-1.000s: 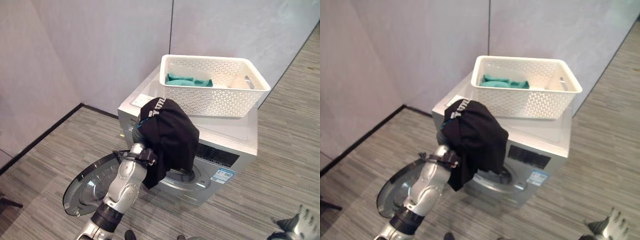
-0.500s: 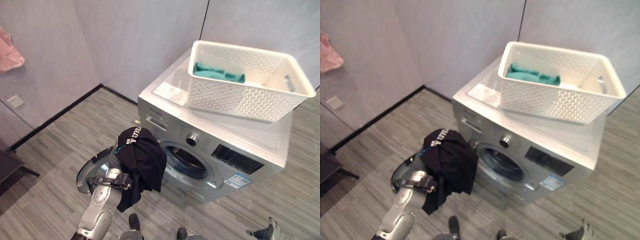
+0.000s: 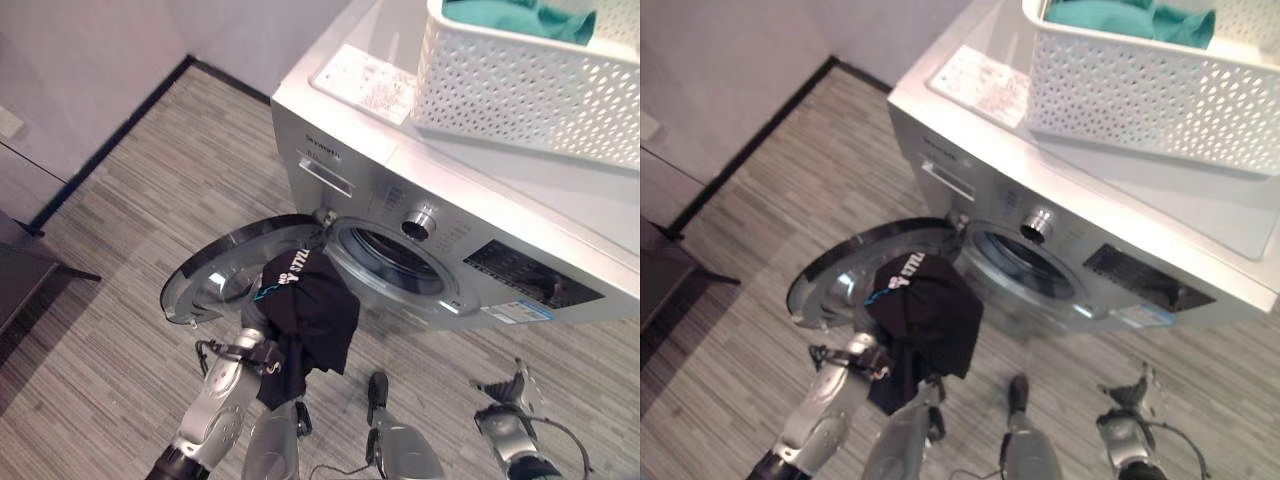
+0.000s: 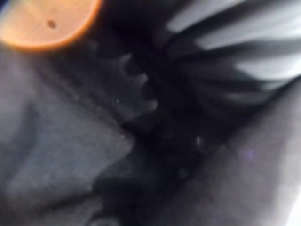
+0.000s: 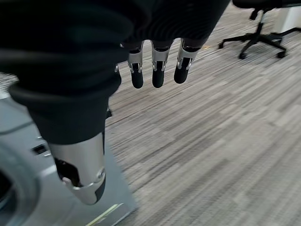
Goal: Grab the laundry basket,head to the washer,open it,put in the laundry and shut it.
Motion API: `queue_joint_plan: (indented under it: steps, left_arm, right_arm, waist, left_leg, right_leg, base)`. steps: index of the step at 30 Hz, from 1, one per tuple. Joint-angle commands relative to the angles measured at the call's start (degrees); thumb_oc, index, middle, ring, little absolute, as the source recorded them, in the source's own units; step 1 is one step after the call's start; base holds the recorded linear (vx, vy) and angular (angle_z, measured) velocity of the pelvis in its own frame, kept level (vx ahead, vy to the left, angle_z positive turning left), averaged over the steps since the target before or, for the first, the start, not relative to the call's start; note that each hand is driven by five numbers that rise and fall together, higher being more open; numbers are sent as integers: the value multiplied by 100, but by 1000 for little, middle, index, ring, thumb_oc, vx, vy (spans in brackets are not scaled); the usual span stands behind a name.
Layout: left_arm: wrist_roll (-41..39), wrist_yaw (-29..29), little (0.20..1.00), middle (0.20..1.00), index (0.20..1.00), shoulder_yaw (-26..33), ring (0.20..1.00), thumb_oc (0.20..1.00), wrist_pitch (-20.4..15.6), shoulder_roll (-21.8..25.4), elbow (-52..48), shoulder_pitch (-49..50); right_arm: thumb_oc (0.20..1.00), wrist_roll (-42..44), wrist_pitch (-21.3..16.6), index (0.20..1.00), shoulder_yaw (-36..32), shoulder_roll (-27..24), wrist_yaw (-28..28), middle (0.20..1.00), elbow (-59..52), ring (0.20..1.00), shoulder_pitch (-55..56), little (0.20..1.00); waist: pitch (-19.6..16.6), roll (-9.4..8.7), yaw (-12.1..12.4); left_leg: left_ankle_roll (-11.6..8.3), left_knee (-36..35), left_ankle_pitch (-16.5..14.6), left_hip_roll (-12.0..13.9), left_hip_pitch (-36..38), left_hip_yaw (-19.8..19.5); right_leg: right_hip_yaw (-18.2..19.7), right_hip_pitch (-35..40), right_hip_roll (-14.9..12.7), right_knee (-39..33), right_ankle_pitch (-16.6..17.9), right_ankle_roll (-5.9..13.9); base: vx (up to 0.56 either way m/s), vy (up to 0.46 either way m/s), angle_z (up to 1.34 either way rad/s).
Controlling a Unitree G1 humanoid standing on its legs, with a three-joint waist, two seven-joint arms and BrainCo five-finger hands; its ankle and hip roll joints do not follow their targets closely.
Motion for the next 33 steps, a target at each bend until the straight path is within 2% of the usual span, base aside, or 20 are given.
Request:
queue_joint_plan:
  steps: [1, 7, 17, 22, 25, 29, 30, 33]
  left_arm:
    - [213, 173, 200, 200, 200, -110, 200, 200, -520, -180, 10, -238]
    - [309, 286, 200, 200, 200, -279, 200, 200, -495, -289, 308, -380]
    - [696, 673, 200, 200, 200, -653, 200, 200, -526, -522, 960, -1019]
    - [988, 960, 200, 200, 200, -885, 200, 200, -521, -884, 1662, -1770]
    - [1041, 1171, 200, 200, 200, -959, 200, 200, -548, -1139, 2037, -2297]
    - [1137, 1320, 200, 200, 200, -986, 200, 200, -585, -1256, 2248, -2646]
    - [1156, 1374, 200, 200, 200, -996, 200, 200, -562, -1306, 2375, -2800]
    - [1173, 1381, 200, 200, 200, -1062, 200, 200, -514, -1368, 2505, -2918]
  right_arm:
    - [1000, 240, -103, 1000, -56, -221, -484, 1000, -56, 1000, -170, 1000]
    - [1000, 630, -272, 1000, -117, -28, -667, 1000, -197, 1000, -288, 1000]
    - [1000, 823, -446, 1000, 155, 165, -1003, 1000, -624, 1000, -865, 1000]
    - [1000, 1072, -612, 1000, 198, 374, -1210, 1000, -715, 1000, -1136, 1000]
    - [1000, 901, -561, 1000, 334, 442, -1272, 1000, -905, 1000, -1072, 1000]
    - [1000, 894, -576, 1000, 480, 561, -1225, 1000, -874, 1000, -1009, 1000]
    - [1000, 1271, -773, 1000, 429, 708, -1123, 1000, -753, 1000, -944, 1000]
    - [1000, 1693, -837, 1000, 333, 840, -1028, 1000, -245, 1000, -608, 1000]
  waist:
    - [-83, -168, -32]
    - [65, -246, -22]
    - [274, -182, -23]
    - [313, -159, -140]
    - [326, -178, -259]
    - [299, -190, -352]
    - [274, -203, -397]
    - [270, -204, -487]
  left_leg:
    - [-236, 534, -558, 130, -451, 170]
    - [-248, 749, -571, 155, -863, 70]
    - [-255, 835, -547, 152, -1572, -5]
    - [-229, 795, -521, 114, -2062, 38]
    - [-208, 754, -522, 86, -2319, 85]
    - [-198, 761, -529, 76, -2532, 120]
    - [-195, 751, -544, 78, -2603, 145]
    - [-195, 758, -563, 61, -2671, 184]
  right_leg:
    - [-132, -602, -238, 1338, -1421, -87]
    - [-241, -1099, -309, 1768, -1520, -135]
    - [-261, -1981, -378, 2177, -1572, -160]
    - [-207, -2631, -446, 2337, -1527, -129]
    - [-172, -2940, -471, 2378, -1494, -105]
    - [-135, -3189, -486, 2393, -1448, -75]
    - [-124, -3265, -487, 2387, -1424, -57]
    - [-129, -3333, -483, 2348, -1397, -39]
  base:
    - [-75, 15, 1]
    - [-29, -15, 5]
    - [-15, -3, 5]
    - [-2, 33, -1]
    - [13, 35, -3]
    - [25, 19, -6]
    - [33, 7, -2]
    - [39, 2, -4]
